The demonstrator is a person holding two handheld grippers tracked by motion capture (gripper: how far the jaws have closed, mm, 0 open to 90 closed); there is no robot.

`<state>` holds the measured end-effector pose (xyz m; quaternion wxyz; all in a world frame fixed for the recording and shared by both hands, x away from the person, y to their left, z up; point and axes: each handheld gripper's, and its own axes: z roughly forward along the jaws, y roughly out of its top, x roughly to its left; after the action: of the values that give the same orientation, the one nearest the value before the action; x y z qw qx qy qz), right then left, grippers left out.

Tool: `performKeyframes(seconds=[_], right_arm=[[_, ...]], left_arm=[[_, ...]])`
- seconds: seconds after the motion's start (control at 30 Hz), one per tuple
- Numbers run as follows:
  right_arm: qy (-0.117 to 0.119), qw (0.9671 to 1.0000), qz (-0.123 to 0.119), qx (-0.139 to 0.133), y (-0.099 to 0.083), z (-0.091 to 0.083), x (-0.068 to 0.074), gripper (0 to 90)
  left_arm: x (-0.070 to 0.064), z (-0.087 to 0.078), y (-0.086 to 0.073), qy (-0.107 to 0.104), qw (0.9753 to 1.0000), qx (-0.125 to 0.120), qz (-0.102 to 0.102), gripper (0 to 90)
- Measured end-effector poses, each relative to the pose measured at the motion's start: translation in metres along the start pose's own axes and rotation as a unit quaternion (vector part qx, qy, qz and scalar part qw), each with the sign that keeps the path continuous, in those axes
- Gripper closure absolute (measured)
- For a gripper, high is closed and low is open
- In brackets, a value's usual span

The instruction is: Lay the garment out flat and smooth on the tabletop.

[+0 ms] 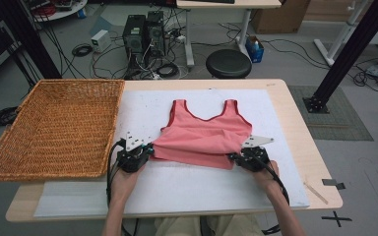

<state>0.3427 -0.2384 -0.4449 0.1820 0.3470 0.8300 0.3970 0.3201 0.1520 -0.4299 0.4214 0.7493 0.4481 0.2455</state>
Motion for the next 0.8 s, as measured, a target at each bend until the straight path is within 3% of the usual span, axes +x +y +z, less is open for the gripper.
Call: performKeyframes(seconds=[0.1,0.17,0.3,0.33,0.37,0.4,0.43,0.47,0.53,0.57,0.6,0.67,0.8], right_arm=[[-0.015,0.9993,0.017,-0.029,-0.006,-0.02,-0.007,87.3],[-0.038,0.9985,0.019,-0.034,-0.013,-0.035,-0.012,87.6],[-0.051,0.998,0.023,-0.03,-0.028,-0.061,-0.018,87.6],[-0.051,0.998,0.023,-0.03,-0.028,-0.061,-0.018,87.6],[-0.048,0.9978,0.028,-0.035,-0.037,-0.079,-0.017,87.1],[-0.048,0.9978,0.028,-0.035,-0.037,-0.079,-0.017,87.1],[-0.037,0.998,0.029,-0.041,-0.04,-0.086,-0.016,84.9],[-0.011,0.9982,0.034,-0.047,-0.043,-0.093,-0.016,76.8],[0.015,0.9977,0.048,-0.045,-0.047,-0.099,-0.018,65.2],[0.007,0.9973,0.06,-0.041,-0.048,-0.101,-0.021,60.6],[-0.01,0.9952,0.087,-0.043,-0.051,-0.101,-0.031,59.5],[-0.028,0.9923,0.111,-0.049,-0.05,-0.098,-0.04,57.8],[-0.038,0.9911,0.113,-0.059,-0.044,-0.087,-0.046,56.0]], left_arm=[[-0.004,-0.002,0.0,-0.021,0.9998,-0.004,0.003,87.2],[-0.008,-0.003,0.001,-0.038,0.9992,-0.006,0.007,87.2],[-0.025,-0.006,0.002,-0.085,0.9962,-0.014,0.008,87.2],[-0.025,-0.006,0.002,-0.085,0.9962,-0.014,0.008,87.2],[-0.035,-0.009,0.002,-0.119,0.9926,-0.026,-0.002,87.2],[-0.035,-0.009,0.002,-0.119,0.9926,-0.026,-0.002,87.2],[-0.039,-0.011,0.001,-0.137,0.9901,-0.03,-0.005,87.2],[-0.041,-0.013,0.0,-0.142,0.9893,-0.032,-0.006,87.2],[-0.044,-0.014,-0.004,-0.14,0.9899,-0.023,0.002,87.2],[-0.043,-0.014,-0.007,-0.135,0.9908,-0.016,0.004,87.2],[-0.041,-0.013,-0.014,-0.127,0.9919,-0.005,0.001,87.2],[-0.04,-0.014,-0.017,-0.122,0.9926,0.001,0.003,87.1],[-0.035,-0.018,-0.028,-0.1,0.9948,0.015,0.005,87.2]])
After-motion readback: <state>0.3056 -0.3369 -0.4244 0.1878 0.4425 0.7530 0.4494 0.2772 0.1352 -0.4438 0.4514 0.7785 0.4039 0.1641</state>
